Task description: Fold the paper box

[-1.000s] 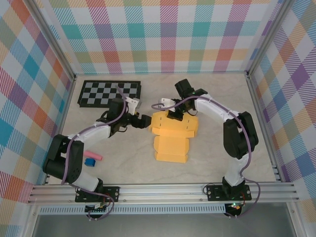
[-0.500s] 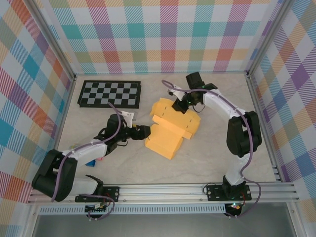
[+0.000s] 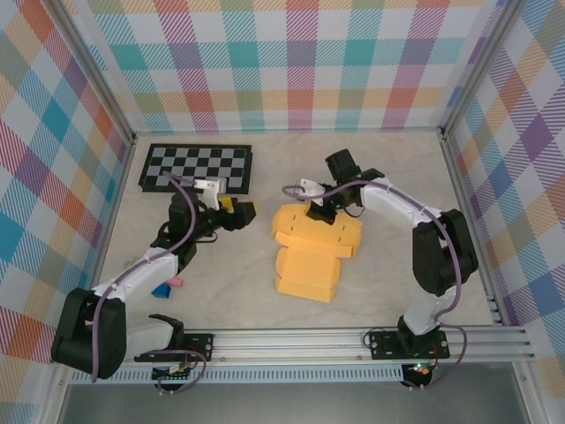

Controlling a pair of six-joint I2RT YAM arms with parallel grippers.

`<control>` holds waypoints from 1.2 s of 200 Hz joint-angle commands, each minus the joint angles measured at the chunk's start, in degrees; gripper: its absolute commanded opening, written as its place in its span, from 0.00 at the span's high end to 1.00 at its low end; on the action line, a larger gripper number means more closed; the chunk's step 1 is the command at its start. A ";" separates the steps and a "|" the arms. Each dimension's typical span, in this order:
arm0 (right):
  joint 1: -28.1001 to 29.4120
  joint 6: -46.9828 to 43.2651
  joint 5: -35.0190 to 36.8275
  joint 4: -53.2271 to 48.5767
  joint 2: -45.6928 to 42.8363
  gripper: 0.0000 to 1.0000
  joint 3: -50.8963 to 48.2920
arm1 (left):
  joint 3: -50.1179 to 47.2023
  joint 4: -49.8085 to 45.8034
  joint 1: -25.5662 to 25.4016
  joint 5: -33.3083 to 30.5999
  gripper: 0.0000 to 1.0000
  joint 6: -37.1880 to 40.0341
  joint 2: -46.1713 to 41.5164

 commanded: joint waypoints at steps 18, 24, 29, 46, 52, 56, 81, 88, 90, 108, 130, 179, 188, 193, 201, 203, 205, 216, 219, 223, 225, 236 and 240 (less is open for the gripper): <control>2.76 -15.51 4.75 14.92 -4.20 0.95 -8.17 | 2.24 -0.95 2.19 5.30 0.07 -1.52 9.52; 3.04 -16.39 5.08 15.55 -4.38 0.95 -8.57 | 2.70 -0.65 2.11 5.39 0.07 -1.39 10.86; 3.20 -16.77 5.42 16.31 -4.49 0.95 -8.84 | 3.08 -0.70 2.10 5.28 0.07 -0.96 11.97; 3.99 -17.61 7.16 19.37 -4.97 0.94 -10.13 | 4.13 -1.01 2.03 4.93 0.07 0.82 15.02; 4.39 -18.00 7.85 20.90 -5.17 0.93 -10.86 | 4.60 -1.12 2.02 5.12 0.07 0.87 16.08; 4.65 -18.21 8.49 22.03 -5.36 0.93 -11.44 | 5.02 -1.49 1.97 5.32 0.07 0.97 16.87; 6.88 -18.41 13.37 35.27 -6.83 0.93 -17.63 | 6.85 -2.56 0.86 7.66 0.02 1.54 21.13; 7.64 -19.26 14.42 38.07 -7.13 0.92 -19.20 | 6.91 -2.77 0.26 7.26 0.02 2.64 21.66; 7.87 -19.51 14.77 38.63 -7.21 0.92 -19.52 | 6.96 -2.85 0.08 7.24 0.02 2.98 21.75; 9.64 -22.78 16.79 45.75 -7.74 0.92 -23.59 | 7.41 -3.25 -1.20 8.04 0.01 8.53 22.33; 10.80 -25.12 18.05 53.00 -7.95 0.92 -27.08 | 7.94 -3.28 -1.50 11.71 0.00 15.92 23.25; 10.99 -30.62 18.54 68.44 -5.58 0.91 -32.94 | 6.22 -1.08 0.11 17.08 0.03 22.27 21.70; 10.99 -30.72 18.98 69.91 -5.17 0.91 -33.56 | 5.30 0.59 0.17 15.34 0.03 21.57 20.90; 10.99 -30.65 19.23 70.50 -5.09 0.91 -33.71 | 5.04 1.14 0.17 14.38 0.03 21.23 20.44; 10.99 -30.70 19.39 70.50 -5.11 0.91 -33.89 | 4.85 1.65 0.17 13.41 0.03 20.92 19.67; 11.04 -30.74 19.39 70.50 -5.13 0.91 -33.85 | 4.95 1.60 0.17 13.26 0.03 20.91 19.49; 11.00 -30.71 19.39 70.42 -5.20 0.91 -33.91 | 4.99 1.45 0.22 13.11 0.03 20.91 19.25; 10.99 -30.76 19.13 70.04 -5.56 0.90 -34.09 | 5.83 0.42 0.49 12.41 0.03 21.11 17.83; 11.04 -30.86 19.06 69.97 -5.61 0.90 -34.14 | 6.07 0.00 0.71 12.42 0.03 21.38 17.42; 10.99 -31.02 19.11 69.97 -5.62 0.90 -34.25 | 6.64 -0.82 0.97 12.42 0.02 22.00 16.81; 11.04 -31.08 19.17 70.01 -5.59 0.90 -34.27 | 6.82 -1.26 1.07 12.46 0.02 22.54 16.45; 10.91 -31.31 18.92 70.01 -5.42 0.90 -34.30 | 9.07 -6.92 1.70 12.63 0.02 27.13 14.78; 10.83 -31.25 18.80 70.03 -5.36 0.90 -34.30 | 10.02 -9.49 1.97 12.99 0.02 29.21 14.31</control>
